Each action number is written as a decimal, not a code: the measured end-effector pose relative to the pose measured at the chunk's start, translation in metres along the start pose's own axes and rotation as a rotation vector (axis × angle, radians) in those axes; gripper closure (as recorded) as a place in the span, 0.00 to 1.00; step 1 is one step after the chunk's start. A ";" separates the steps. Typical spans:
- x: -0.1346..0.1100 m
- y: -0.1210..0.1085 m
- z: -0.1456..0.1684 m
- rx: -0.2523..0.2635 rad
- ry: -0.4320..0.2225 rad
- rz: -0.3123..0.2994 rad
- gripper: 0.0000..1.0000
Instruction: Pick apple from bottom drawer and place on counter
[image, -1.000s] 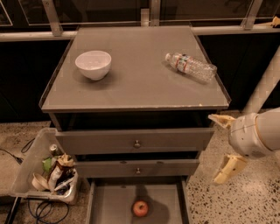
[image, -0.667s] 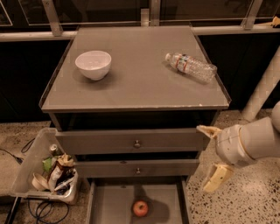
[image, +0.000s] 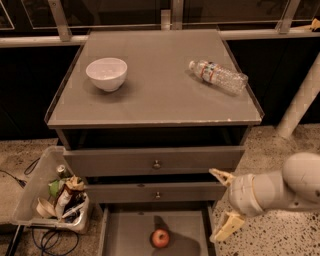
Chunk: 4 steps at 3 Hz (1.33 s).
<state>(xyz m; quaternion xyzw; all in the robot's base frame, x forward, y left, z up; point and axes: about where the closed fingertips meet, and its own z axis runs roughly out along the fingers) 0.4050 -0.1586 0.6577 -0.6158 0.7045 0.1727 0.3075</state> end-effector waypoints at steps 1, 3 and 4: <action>0.023 0.018 0.045 0.004 -0.044 -0.009 0.00; 0.064 0.027 0.126 -0.017 -0.082 0.073 0.00; 0.062 0.029 0.127 -0.019 -0.084 0.070 0.00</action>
Offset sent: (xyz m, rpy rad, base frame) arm -0.0099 0.0374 -0.1566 0.1275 0.0218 -0.0371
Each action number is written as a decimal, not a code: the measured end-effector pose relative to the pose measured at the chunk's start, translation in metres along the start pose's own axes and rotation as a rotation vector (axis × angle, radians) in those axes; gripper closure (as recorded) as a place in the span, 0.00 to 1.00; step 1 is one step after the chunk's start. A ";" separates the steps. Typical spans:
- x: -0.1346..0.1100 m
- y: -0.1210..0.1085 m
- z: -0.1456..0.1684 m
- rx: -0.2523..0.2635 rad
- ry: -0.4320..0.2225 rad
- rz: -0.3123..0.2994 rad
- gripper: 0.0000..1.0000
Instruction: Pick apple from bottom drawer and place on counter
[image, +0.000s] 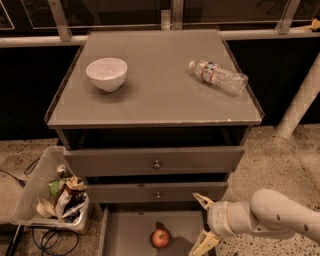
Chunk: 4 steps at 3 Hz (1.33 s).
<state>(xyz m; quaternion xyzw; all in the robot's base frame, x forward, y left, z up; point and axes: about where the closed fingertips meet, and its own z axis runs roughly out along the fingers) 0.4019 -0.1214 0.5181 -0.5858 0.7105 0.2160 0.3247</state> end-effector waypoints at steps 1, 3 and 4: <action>0.006 0.003 0.033 -0.033 -0.004 -0.029 0.00; 0.044 -0.004 0.109 -0.089 -0.070 -0.074 0.00; 0.062 -0.009 0.131 -0.075 -0.111 -0.081 0.00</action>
Offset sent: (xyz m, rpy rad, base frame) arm 0.0269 0.0532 -0.1221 0.0692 -0.0112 0.1585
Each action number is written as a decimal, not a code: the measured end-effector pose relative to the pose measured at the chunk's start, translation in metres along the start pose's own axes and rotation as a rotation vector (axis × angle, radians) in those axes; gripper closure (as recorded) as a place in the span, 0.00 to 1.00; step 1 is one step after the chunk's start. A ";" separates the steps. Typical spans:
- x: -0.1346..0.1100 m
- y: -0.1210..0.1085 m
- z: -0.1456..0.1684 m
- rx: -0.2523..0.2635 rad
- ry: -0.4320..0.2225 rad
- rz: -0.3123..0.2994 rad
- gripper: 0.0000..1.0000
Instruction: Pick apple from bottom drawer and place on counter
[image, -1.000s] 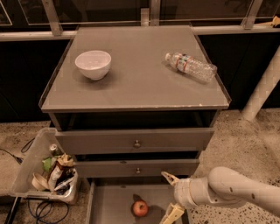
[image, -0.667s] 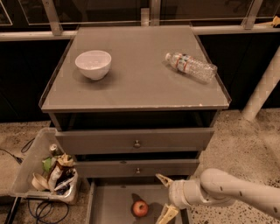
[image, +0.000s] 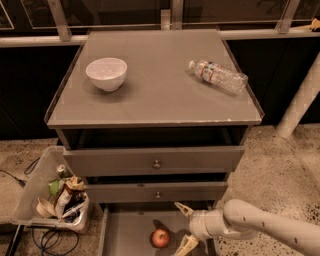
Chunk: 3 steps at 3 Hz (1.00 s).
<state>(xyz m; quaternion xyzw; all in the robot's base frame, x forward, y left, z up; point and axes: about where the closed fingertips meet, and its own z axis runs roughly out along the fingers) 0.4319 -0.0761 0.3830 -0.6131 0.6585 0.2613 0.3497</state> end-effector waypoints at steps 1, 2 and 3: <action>0.031 -0.006 0.020 0.030 -0.030 0.005 0.00; 0.062 -0.008 0.038 0.033 -0.053 0.041 0.00; 0.099 -0.002 0.060 0.030 -0.057 0.131 0.00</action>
Offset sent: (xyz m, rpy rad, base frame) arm 0.0207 -0.0265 -0.1280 0.0941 0.0632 -0.0941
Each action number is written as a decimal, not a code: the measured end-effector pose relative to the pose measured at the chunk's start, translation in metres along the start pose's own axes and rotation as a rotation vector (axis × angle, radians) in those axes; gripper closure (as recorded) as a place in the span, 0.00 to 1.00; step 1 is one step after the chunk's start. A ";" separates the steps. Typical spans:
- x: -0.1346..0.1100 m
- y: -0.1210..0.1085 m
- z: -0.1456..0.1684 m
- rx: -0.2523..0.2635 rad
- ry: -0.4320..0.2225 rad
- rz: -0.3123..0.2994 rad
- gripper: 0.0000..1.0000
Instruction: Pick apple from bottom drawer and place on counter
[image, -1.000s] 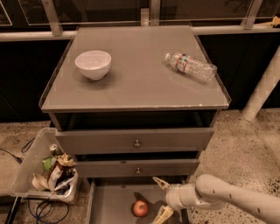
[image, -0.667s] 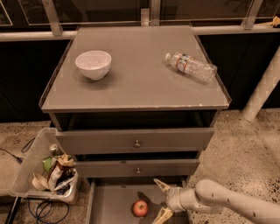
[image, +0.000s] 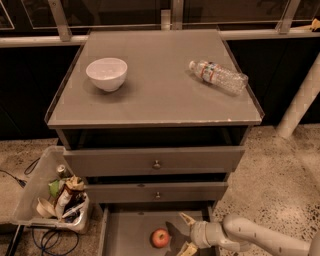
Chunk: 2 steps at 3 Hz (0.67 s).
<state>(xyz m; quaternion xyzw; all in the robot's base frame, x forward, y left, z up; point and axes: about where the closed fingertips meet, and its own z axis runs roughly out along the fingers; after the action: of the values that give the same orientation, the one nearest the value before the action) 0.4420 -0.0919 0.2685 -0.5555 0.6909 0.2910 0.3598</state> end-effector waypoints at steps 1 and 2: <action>0.002 0.000 0.006 -0.001 0.001 0.009 0.00; 0.009 -0.006 0.021 -0.004 -0.003 0.031 0.00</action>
Offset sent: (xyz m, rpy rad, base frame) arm 0.0232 0.0170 -0.0414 0.0160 0.0531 -0.0365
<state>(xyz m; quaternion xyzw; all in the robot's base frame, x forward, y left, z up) 0.4509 -0.0813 0.2491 -0.5449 0.6984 0.2989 0.3548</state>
